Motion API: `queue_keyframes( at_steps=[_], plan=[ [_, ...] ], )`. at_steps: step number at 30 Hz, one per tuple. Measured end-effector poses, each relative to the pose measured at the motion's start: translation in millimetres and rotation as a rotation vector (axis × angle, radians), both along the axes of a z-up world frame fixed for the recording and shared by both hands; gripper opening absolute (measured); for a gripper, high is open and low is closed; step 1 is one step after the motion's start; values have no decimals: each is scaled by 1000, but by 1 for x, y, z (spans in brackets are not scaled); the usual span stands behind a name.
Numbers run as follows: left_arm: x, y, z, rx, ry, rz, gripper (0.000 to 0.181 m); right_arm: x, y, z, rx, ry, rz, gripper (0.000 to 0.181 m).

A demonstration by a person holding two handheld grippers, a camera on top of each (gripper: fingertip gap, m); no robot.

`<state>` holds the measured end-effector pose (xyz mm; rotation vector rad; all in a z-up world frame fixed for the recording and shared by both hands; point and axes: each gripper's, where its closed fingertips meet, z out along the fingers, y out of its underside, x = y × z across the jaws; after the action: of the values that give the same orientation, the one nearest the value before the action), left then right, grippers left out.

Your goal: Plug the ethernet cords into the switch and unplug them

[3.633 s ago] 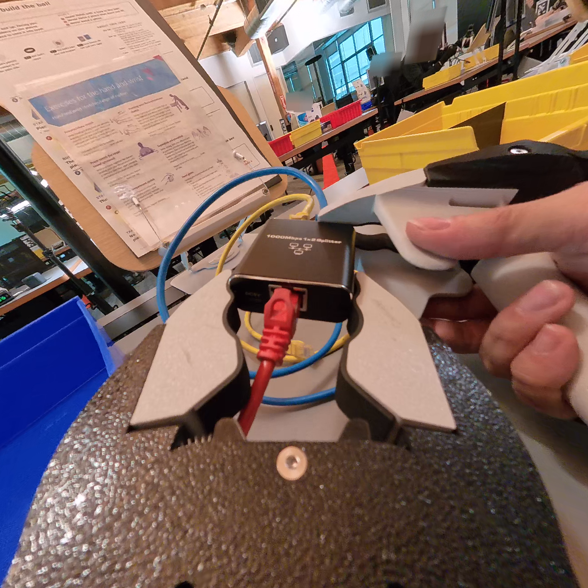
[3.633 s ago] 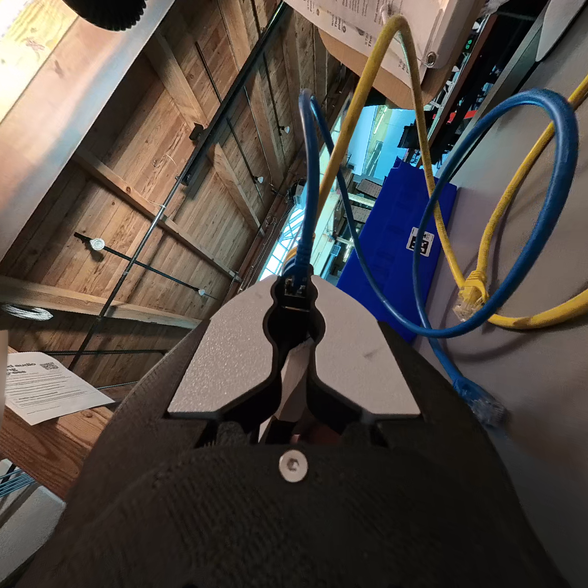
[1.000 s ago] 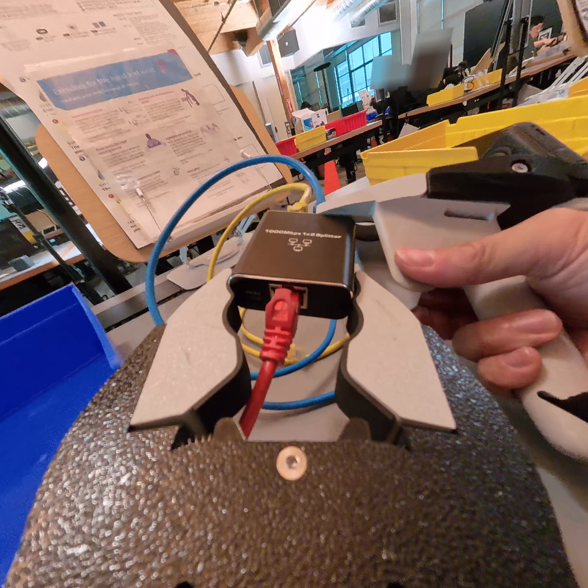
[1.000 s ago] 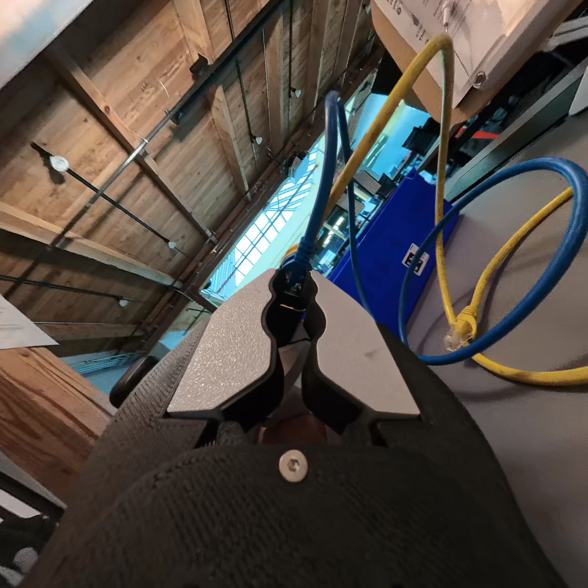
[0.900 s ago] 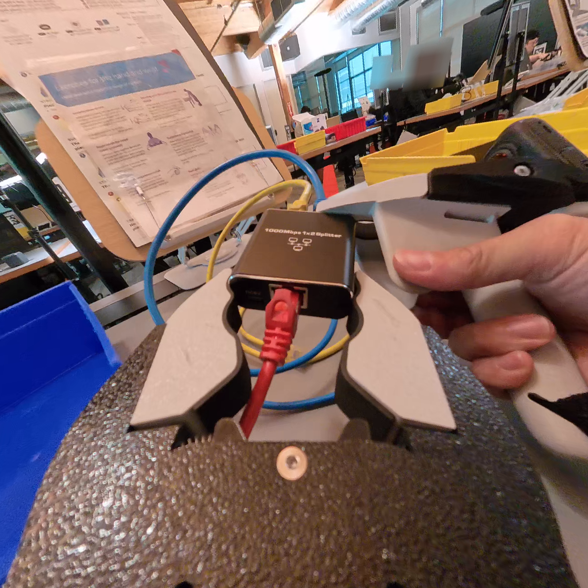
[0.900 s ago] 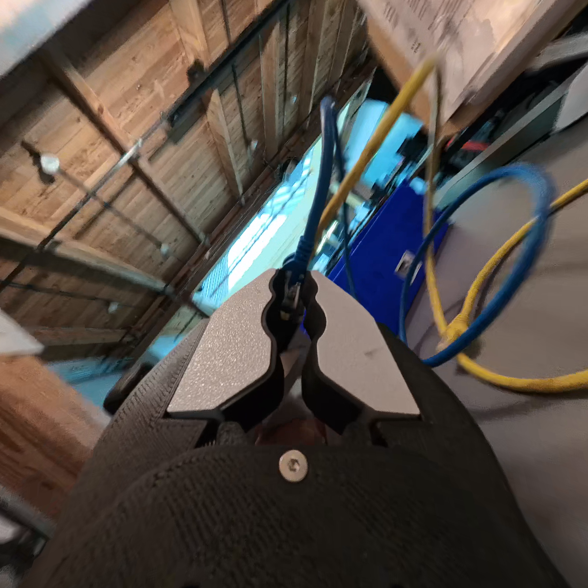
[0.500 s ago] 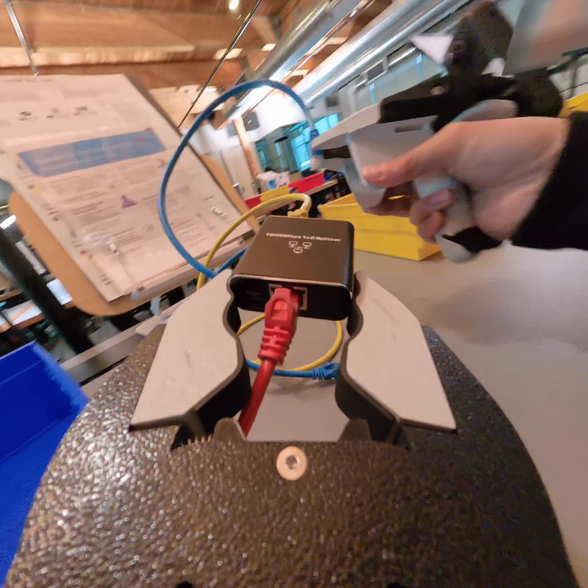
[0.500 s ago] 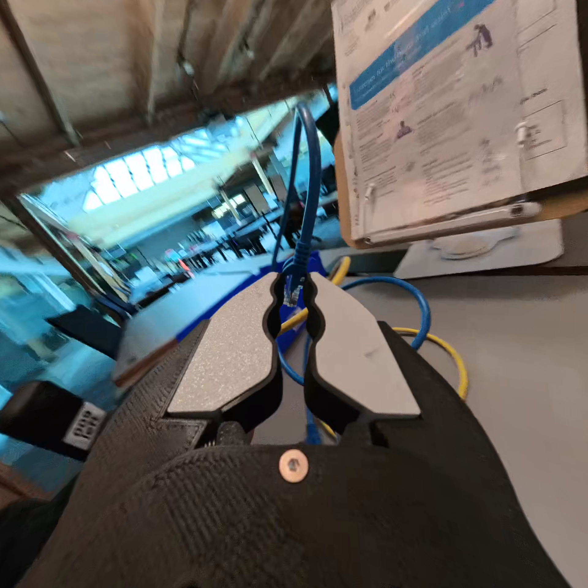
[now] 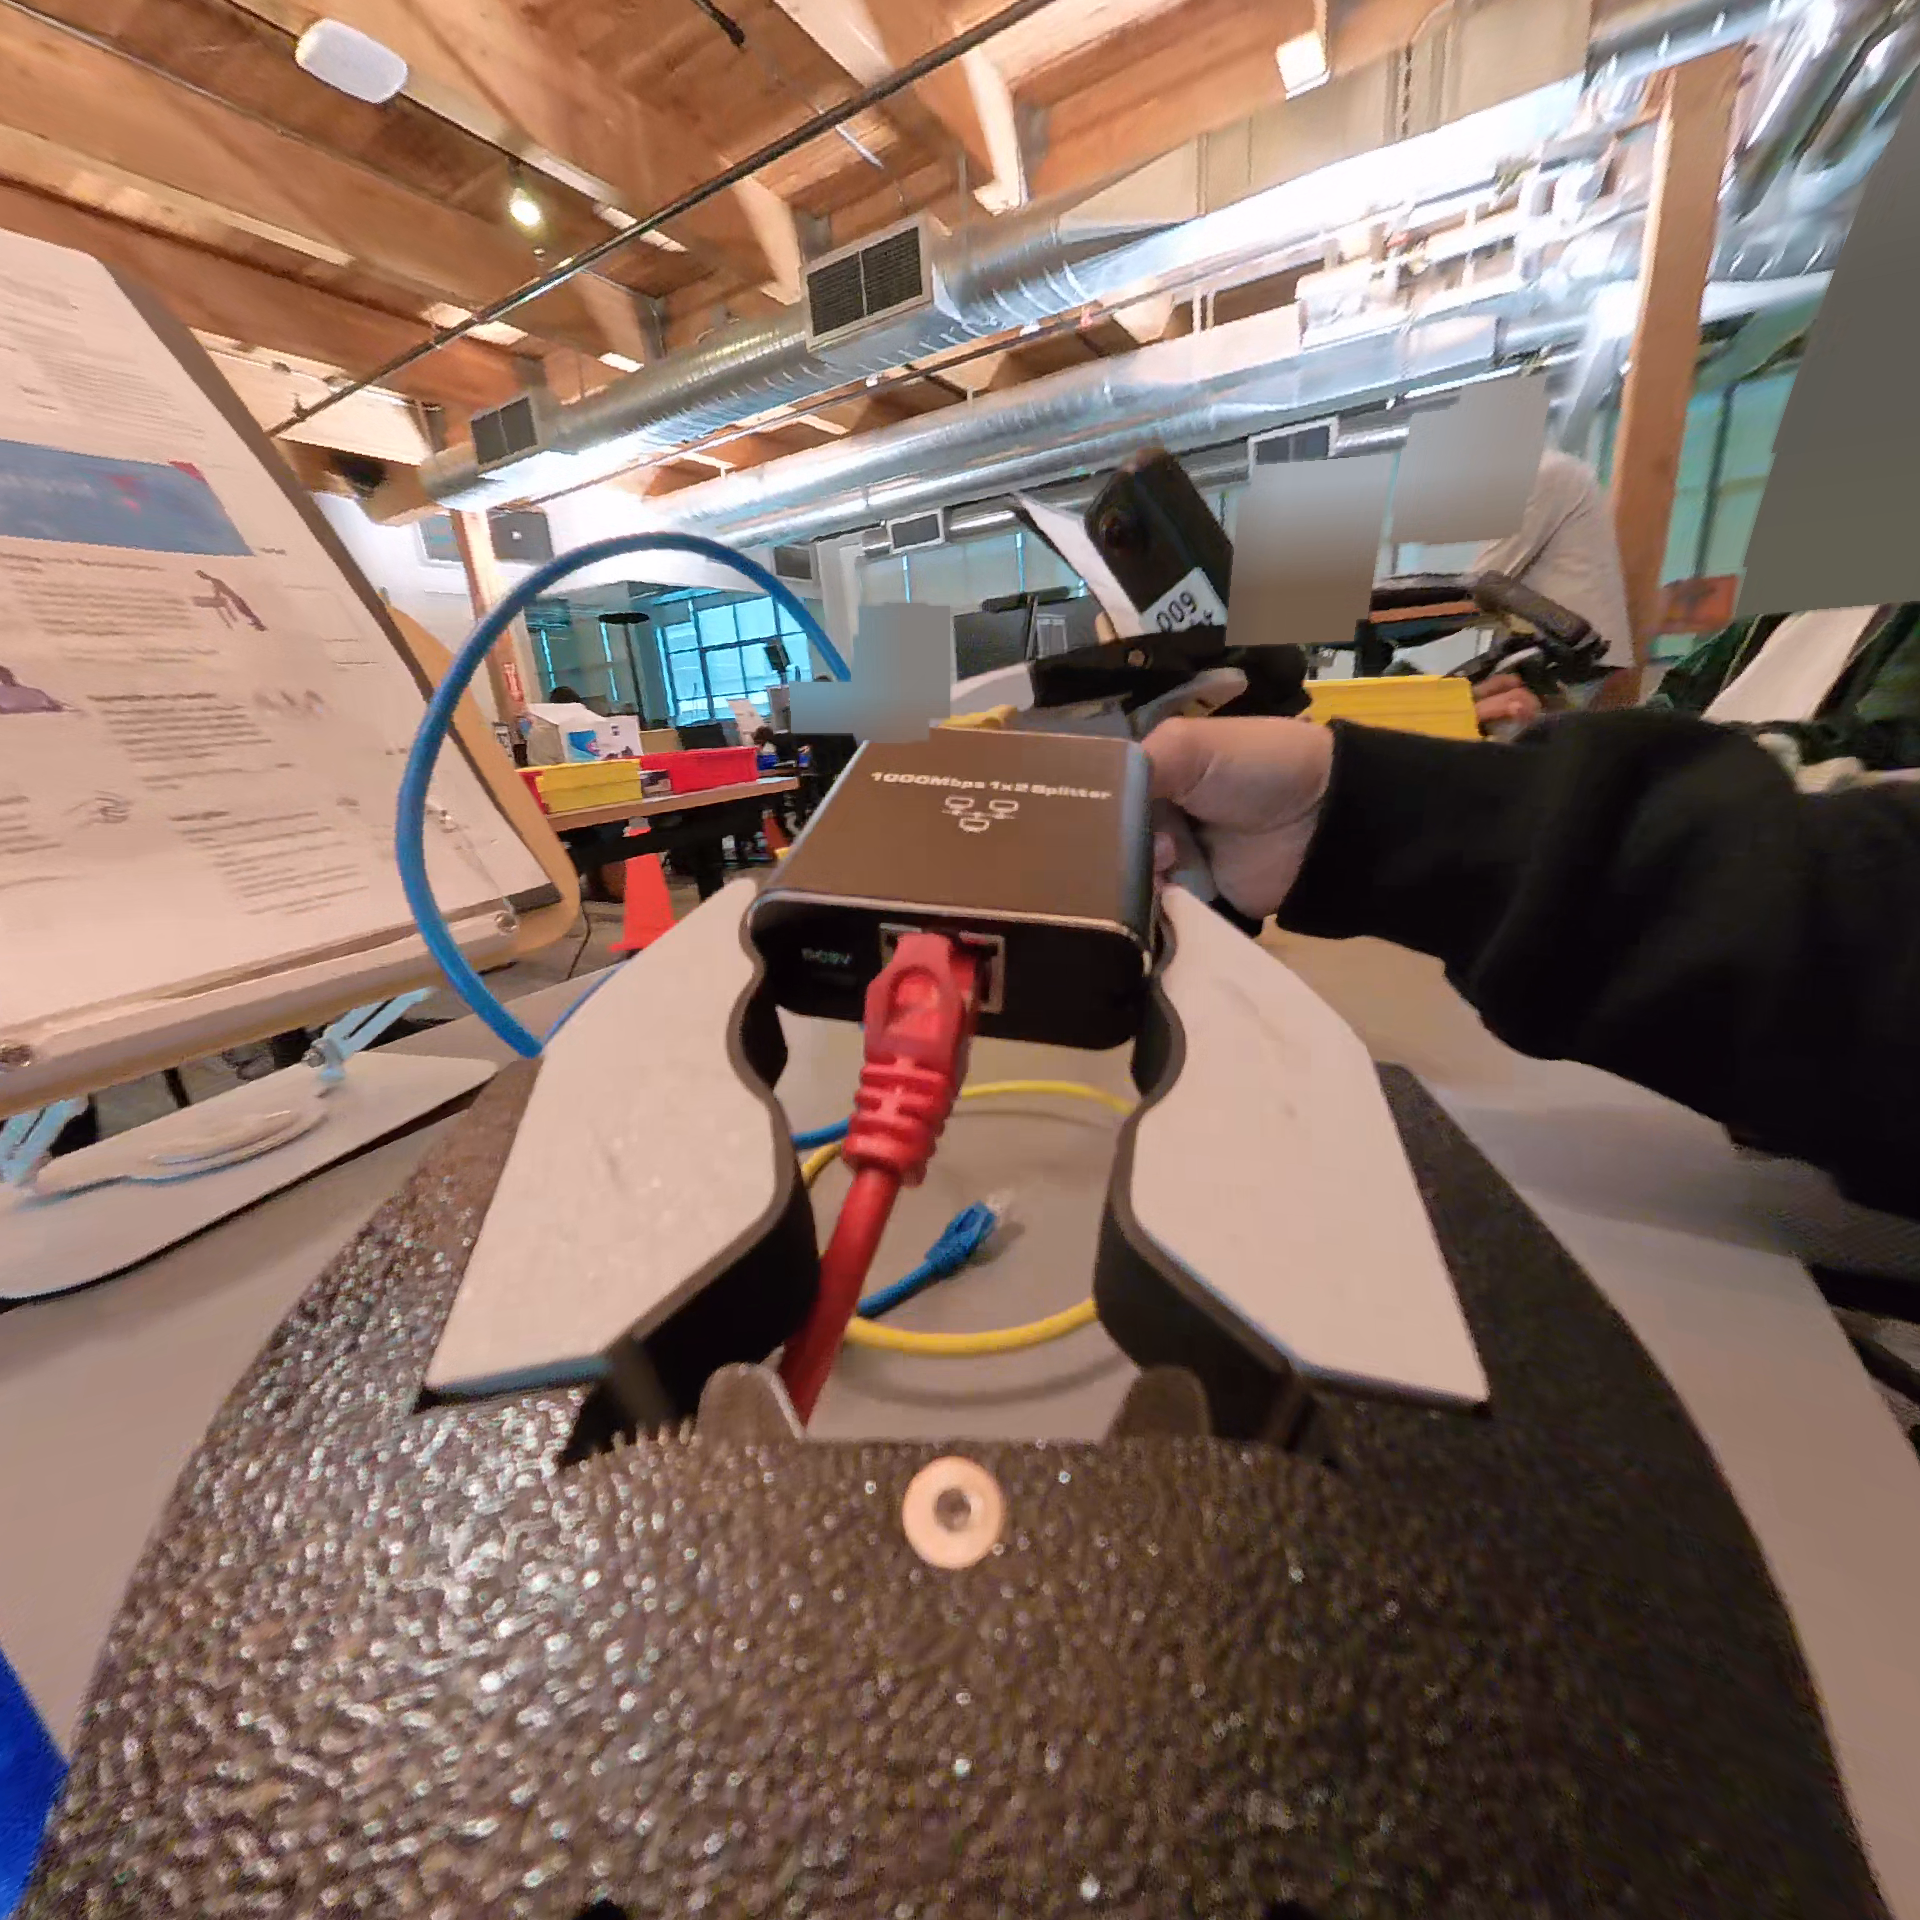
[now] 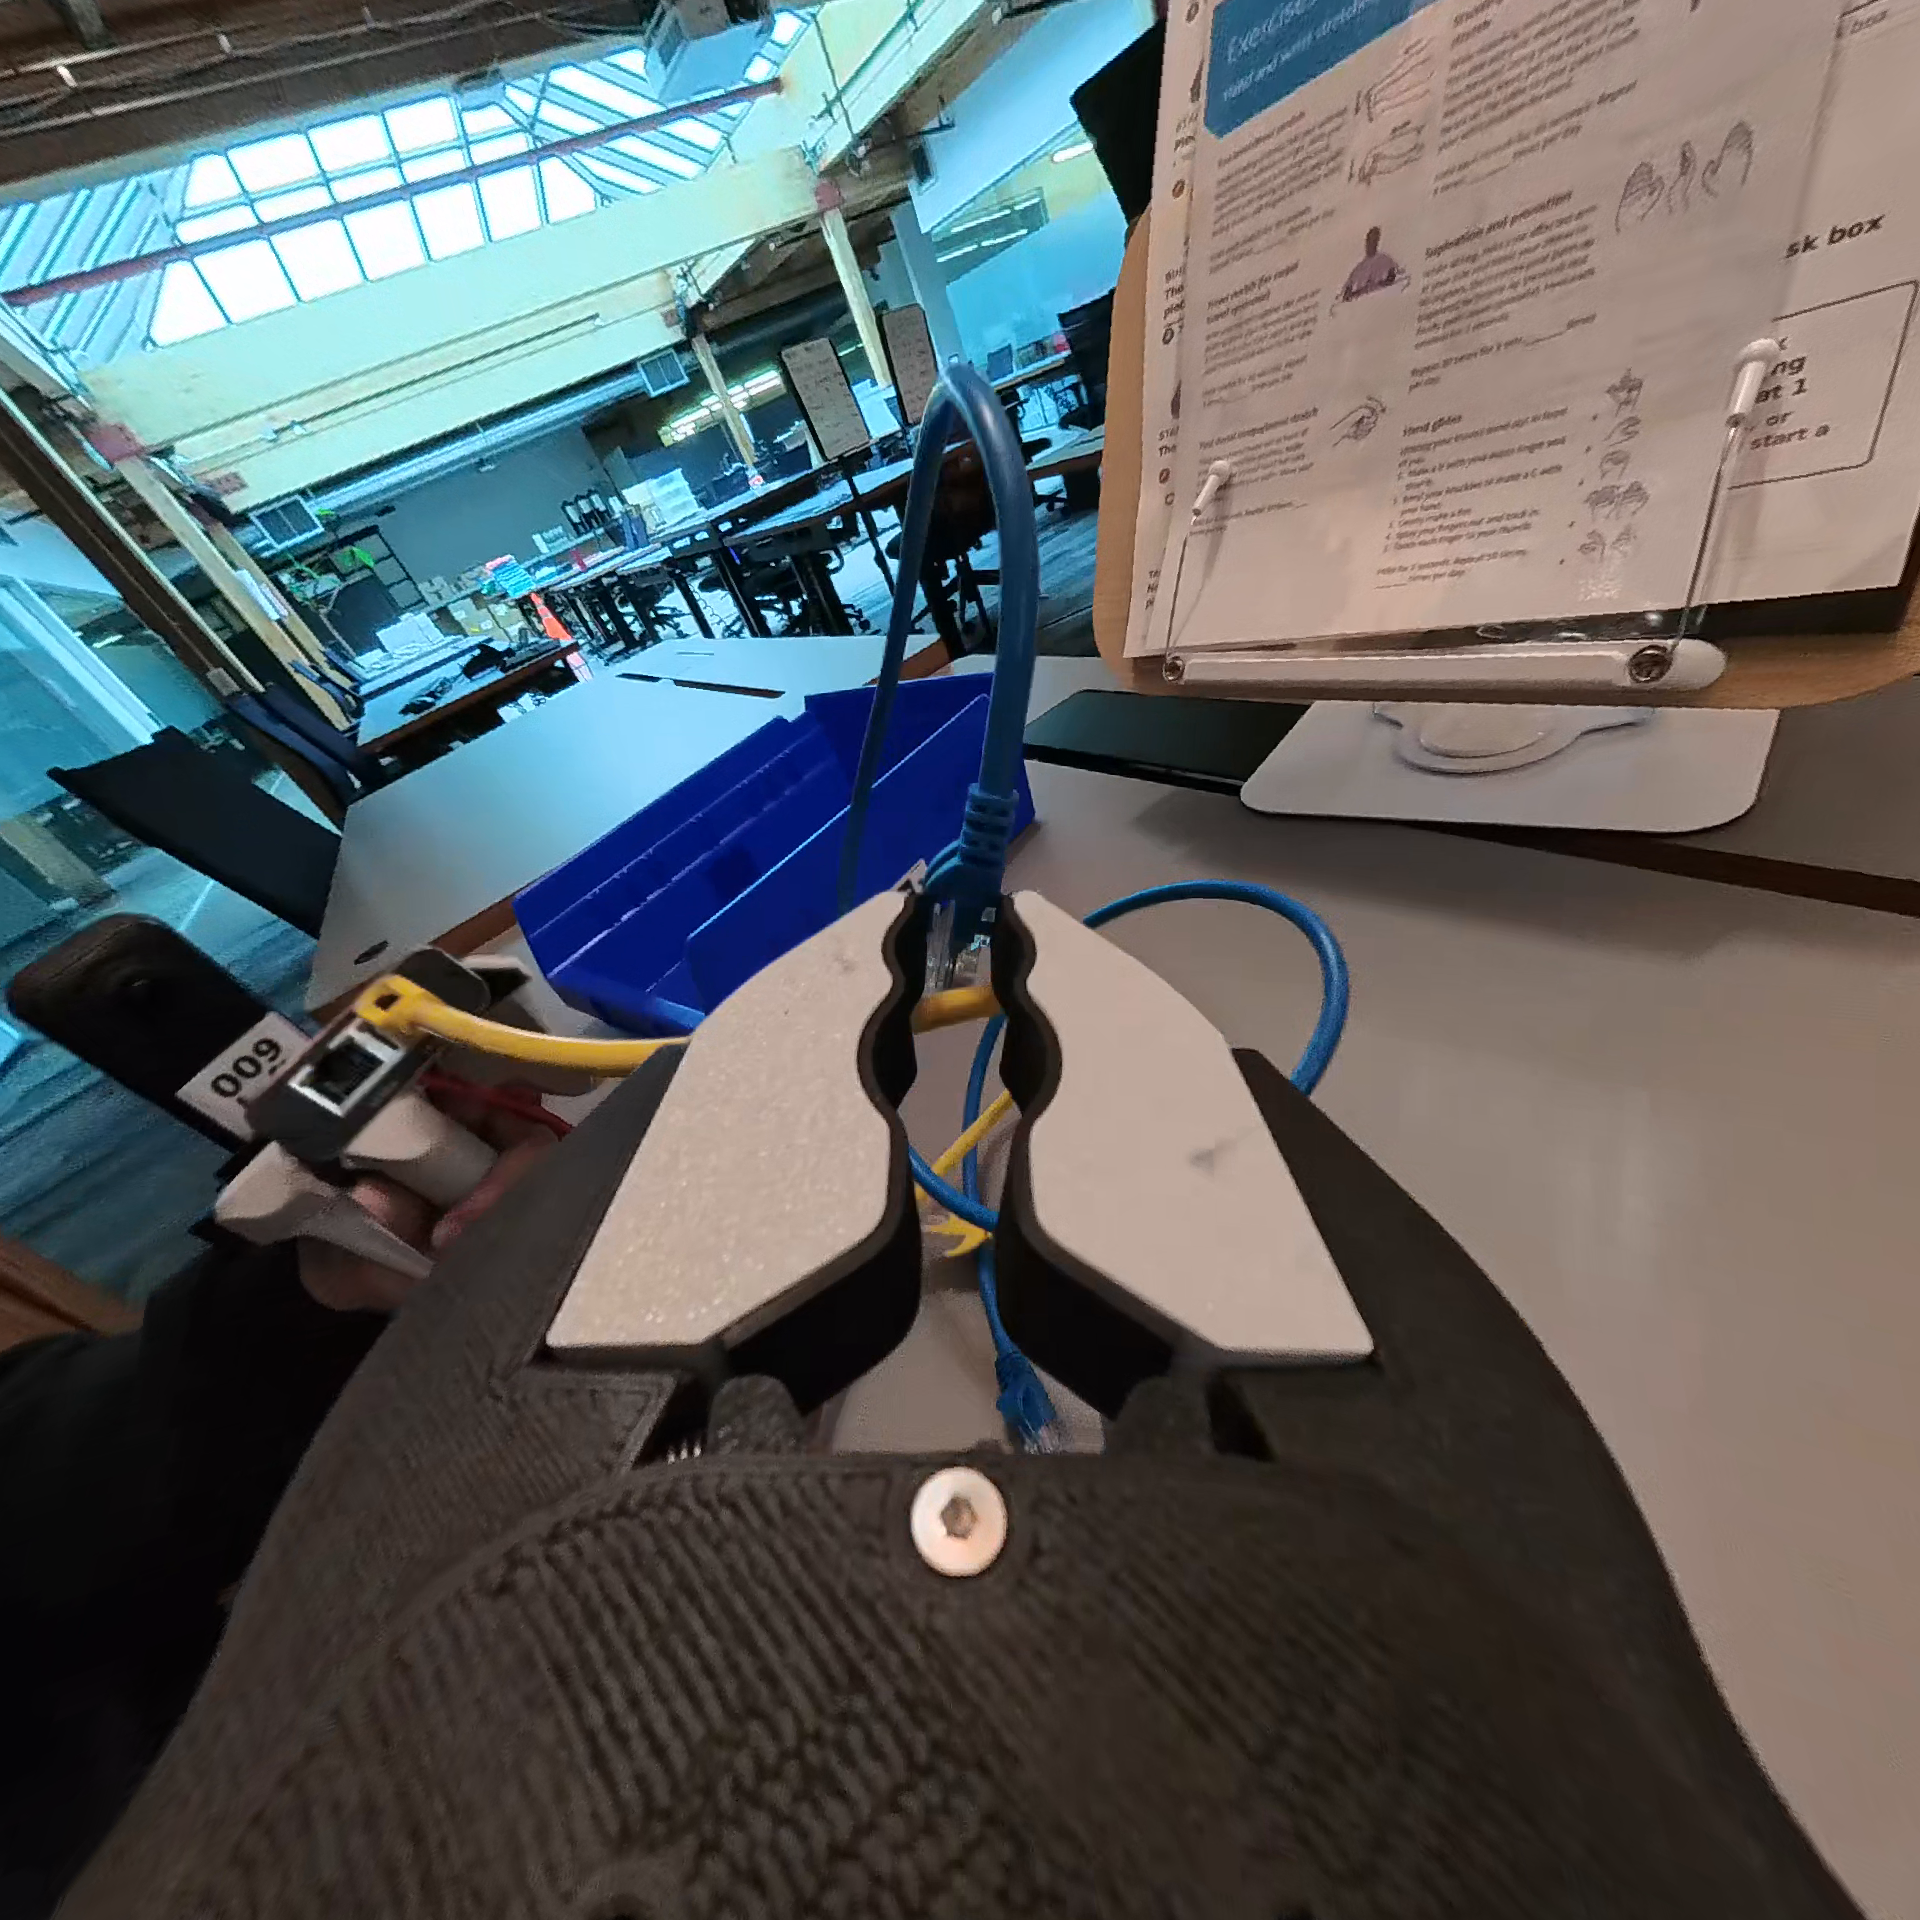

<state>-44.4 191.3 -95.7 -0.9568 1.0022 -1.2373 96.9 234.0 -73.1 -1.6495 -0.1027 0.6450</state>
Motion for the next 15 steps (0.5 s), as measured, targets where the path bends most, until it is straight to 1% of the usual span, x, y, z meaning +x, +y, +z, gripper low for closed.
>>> queue_keyframes(
  at_steps=[2,4,8,10,11,13,15],
  plan=[
    [-6,-2,11,-13,-33,-39,65,-5,-2,7,14,53,46,12],
    [-11,-7,17,-48,-44,-120,65,-12,-7,20,54,104,94,12],
    [-17,-8,11,-45,-2,-205,65,-27,-19,51,103,165,216,11],
    [-21,-10,6,-6,31,-237,65,-32,-23,63,102,121,231,12],
    [-22,-13,1,24,70,-252,65,-37,-26,66,81,71,252,12],
    [-21,-14,-12,110,174,-234,64,-51,-30,67,30,-31,290,11],
    [-18,-16,-21,178,247,-220,65,-67,-33,70,11,-76,329,12]
  ],
)
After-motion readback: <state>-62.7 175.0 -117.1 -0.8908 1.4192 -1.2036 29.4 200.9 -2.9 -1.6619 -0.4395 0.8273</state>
